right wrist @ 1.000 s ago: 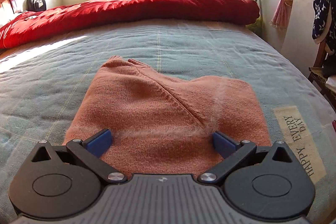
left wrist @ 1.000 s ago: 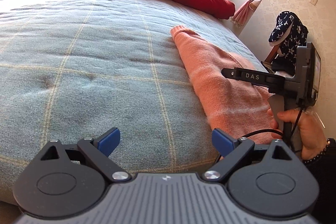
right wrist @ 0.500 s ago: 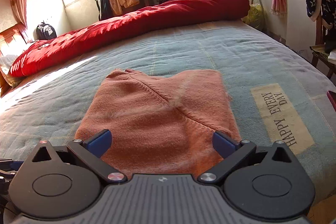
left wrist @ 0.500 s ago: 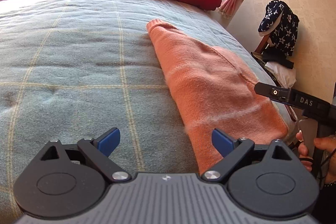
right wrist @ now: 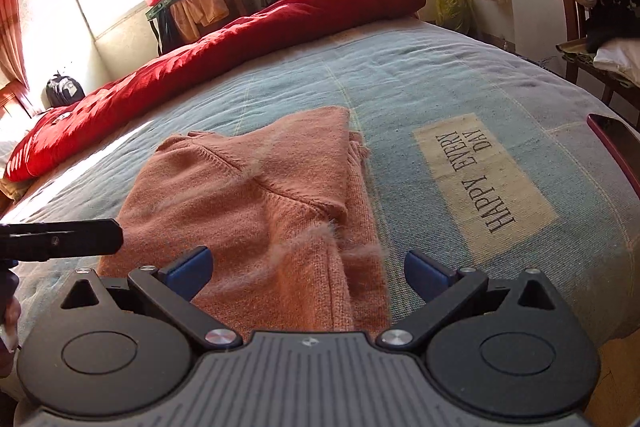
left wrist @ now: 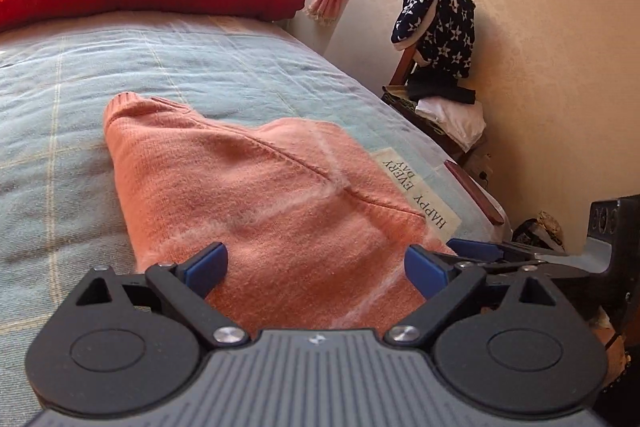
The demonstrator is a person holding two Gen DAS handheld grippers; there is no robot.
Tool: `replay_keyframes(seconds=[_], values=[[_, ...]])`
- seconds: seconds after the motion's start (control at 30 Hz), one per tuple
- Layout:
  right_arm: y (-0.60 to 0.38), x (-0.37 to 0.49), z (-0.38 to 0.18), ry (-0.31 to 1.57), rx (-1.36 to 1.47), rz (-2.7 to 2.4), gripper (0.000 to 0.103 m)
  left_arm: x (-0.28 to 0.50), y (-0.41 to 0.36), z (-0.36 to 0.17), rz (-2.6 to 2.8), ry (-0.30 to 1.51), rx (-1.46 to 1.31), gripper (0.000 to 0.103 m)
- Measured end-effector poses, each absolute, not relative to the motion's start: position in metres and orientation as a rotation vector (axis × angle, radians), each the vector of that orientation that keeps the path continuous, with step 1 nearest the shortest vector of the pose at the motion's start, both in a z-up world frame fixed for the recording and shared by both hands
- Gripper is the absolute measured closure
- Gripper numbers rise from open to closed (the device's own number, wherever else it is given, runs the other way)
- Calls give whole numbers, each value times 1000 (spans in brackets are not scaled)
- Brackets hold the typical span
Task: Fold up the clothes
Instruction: 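Roll both tools and close them on the folded sweater's end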
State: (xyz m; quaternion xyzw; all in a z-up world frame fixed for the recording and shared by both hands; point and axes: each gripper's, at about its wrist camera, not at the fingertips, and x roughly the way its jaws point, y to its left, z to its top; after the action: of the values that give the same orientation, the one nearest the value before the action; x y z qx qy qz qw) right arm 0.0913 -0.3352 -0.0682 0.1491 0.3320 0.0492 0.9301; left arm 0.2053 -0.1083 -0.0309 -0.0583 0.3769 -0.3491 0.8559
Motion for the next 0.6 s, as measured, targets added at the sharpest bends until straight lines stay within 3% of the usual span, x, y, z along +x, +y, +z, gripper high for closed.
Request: replay_keyframes(seconds=[0.3,0.6], values=[[-349,96,-46,567,446,269,0,204,-91,-14,-710,774,-195,8],[-357,116,-69,631,651,407,0,217,-73,-20,-727,826,-286,7]])
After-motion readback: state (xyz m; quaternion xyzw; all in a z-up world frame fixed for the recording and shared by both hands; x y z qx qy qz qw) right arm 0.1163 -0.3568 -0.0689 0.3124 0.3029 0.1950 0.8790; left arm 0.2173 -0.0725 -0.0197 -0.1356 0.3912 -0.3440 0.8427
